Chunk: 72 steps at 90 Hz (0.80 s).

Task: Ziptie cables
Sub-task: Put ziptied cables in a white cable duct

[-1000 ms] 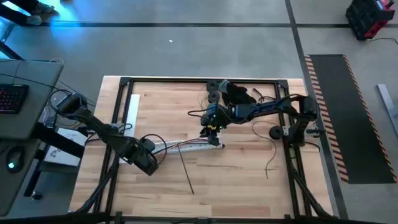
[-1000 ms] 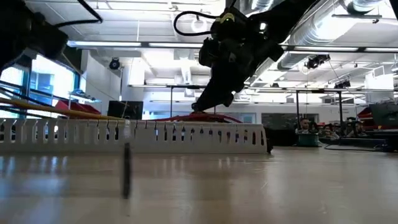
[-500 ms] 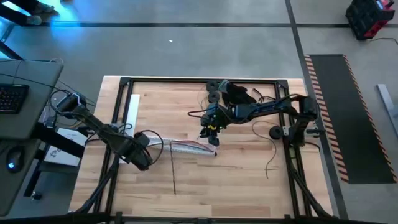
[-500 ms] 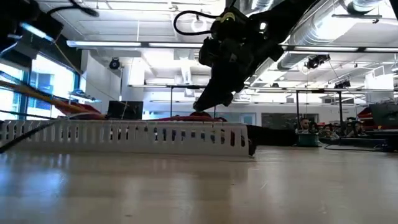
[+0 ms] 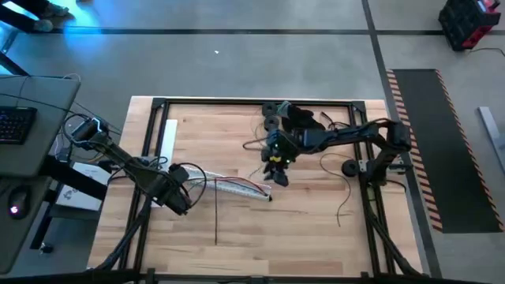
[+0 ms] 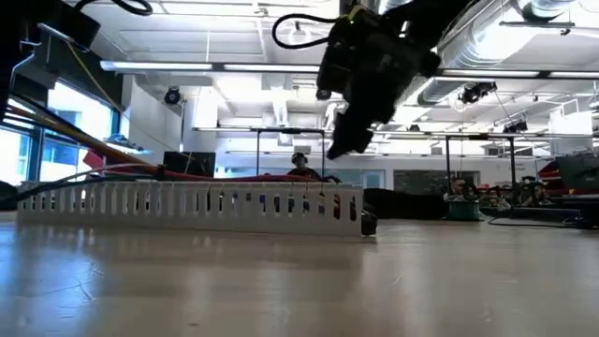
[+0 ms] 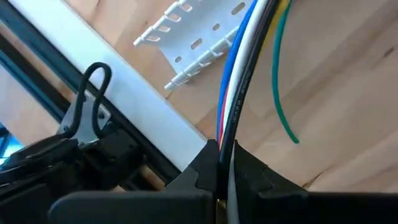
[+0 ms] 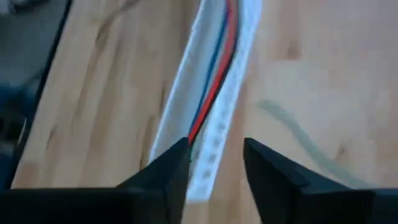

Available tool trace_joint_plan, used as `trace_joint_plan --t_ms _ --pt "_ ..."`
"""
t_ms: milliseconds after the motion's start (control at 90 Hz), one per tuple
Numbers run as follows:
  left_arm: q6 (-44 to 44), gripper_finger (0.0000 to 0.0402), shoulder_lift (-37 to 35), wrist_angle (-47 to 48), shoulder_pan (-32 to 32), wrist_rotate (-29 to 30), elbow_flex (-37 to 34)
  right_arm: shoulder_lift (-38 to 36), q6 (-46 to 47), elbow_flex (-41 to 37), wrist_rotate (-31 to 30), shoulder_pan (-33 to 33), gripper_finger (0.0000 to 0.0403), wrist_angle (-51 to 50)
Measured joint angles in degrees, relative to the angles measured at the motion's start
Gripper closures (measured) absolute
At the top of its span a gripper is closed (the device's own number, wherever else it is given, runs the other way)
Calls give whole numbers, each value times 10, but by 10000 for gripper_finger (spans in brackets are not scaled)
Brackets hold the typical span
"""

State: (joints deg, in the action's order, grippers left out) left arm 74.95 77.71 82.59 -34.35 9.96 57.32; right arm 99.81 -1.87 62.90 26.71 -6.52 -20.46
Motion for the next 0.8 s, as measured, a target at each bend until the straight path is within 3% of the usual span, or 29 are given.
trace_joint_plan --t_ms 122,311,722,800 --pt "-6 401 0 -20 0 -3 0 15 -27 -25 -15 31 200 1" --pt "-19 401 0 -34 0 -5 0 25 2 -31 -145 60 205 35" --pt "-37 401 0 -37 0 -25 0 51 -41 -31 -161 59 382 39" --pt "-37 401 0 -44 0 -33 0 48 -49 -31 -171 54 397 14"
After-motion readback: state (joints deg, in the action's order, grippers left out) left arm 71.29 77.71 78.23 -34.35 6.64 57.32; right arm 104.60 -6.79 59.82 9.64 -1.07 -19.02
